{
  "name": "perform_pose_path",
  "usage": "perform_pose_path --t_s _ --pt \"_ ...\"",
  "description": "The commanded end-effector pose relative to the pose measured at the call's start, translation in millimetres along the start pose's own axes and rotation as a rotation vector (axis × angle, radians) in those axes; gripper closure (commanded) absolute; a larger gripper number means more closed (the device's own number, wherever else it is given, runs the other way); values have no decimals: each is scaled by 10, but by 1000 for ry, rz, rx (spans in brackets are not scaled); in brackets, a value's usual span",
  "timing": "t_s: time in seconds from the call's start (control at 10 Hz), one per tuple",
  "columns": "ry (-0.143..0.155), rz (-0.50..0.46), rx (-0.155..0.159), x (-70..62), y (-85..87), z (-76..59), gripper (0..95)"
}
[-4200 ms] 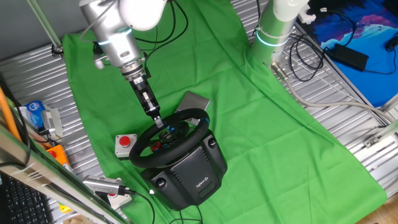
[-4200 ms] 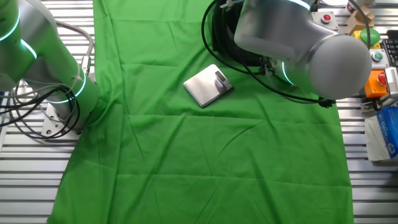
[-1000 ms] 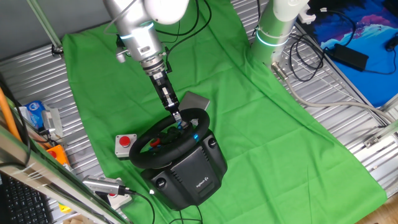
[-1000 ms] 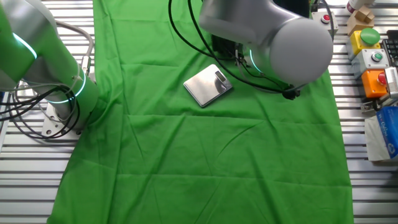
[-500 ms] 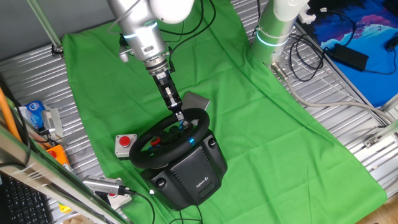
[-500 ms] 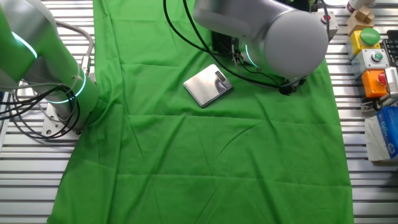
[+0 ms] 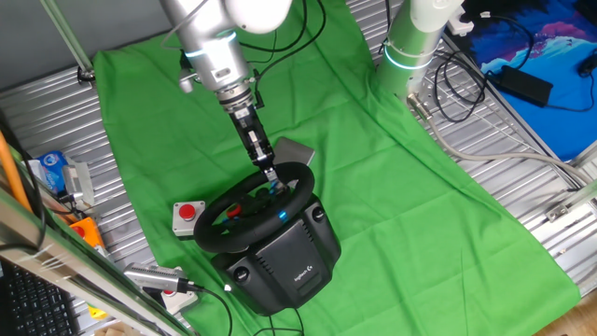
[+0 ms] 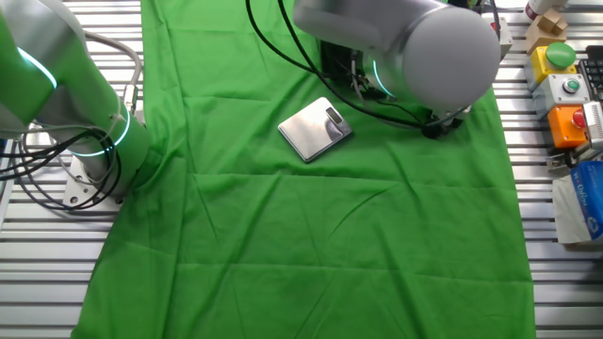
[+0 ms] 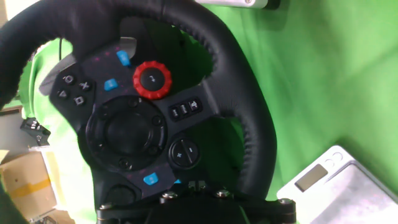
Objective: Rotate the steering wheel 90 degrees clockwise
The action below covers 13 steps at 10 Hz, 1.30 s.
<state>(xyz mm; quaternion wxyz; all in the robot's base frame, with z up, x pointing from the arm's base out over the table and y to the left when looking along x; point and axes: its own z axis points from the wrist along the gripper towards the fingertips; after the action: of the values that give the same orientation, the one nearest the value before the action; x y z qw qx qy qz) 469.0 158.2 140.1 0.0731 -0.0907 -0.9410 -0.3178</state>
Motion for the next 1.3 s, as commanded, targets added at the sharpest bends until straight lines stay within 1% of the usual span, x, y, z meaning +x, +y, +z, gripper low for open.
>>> perform_pose_path --t_s 0.1,0.2,0.6,1.2,1.3 --pt "1 5 -3 22 48 -9 950" --pt "1 9 -6 36 76 -15 950" --pt "-3 25 0 86 177 -32 950" --pt "-16 35 -26 114 238 -39 950" --pt "-21 35 -34 118 245 -40 950"
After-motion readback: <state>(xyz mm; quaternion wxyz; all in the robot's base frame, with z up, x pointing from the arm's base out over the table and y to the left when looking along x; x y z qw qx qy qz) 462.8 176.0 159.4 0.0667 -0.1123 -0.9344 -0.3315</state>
